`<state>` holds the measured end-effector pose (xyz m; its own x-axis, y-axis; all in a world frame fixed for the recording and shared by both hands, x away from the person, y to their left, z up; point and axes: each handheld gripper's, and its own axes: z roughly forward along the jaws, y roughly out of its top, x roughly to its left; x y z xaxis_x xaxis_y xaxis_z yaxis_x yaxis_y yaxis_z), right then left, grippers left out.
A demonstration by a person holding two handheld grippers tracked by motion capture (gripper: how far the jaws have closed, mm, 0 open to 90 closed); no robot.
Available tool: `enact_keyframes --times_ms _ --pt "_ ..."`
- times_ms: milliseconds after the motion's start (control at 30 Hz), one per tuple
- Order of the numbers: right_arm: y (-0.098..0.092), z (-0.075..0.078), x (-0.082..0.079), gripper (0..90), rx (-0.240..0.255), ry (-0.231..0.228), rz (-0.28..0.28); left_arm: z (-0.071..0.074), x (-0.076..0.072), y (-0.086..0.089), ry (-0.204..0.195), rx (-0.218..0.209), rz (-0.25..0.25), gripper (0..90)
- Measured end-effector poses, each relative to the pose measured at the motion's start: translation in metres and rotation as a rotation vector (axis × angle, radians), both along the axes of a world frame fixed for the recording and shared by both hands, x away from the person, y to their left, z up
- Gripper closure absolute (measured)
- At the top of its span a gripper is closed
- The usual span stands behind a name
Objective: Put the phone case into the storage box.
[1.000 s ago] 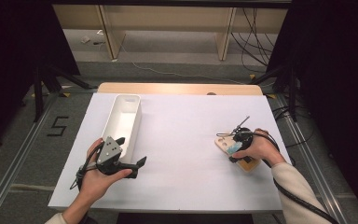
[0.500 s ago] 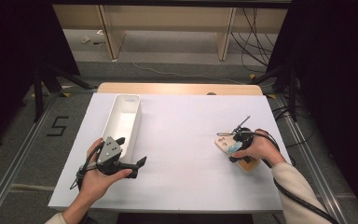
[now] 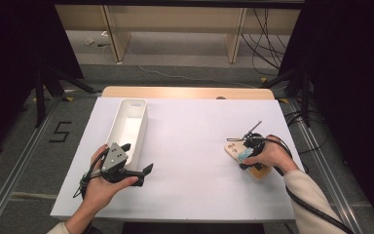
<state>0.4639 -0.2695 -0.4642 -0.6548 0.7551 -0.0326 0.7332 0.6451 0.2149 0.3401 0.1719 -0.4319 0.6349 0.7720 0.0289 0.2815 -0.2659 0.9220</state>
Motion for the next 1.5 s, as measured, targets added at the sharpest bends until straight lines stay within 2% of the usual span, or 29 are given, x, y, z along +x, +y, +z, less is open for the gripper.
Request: enact_keyframes --times_ms 700,1500 --pt "0.0002 0.0006 -0.0012 10.0 0.007 0.002 -0.017 0.0 0.0 -0.0001 0.0 0.001 -0.001 0.0" --pt "0.002 0.0029 -0.004 11.3 0.014 -0.011 0.008 0.0002 -0.0002 -0.0001 -0.002 0.0 0.0 0.0"
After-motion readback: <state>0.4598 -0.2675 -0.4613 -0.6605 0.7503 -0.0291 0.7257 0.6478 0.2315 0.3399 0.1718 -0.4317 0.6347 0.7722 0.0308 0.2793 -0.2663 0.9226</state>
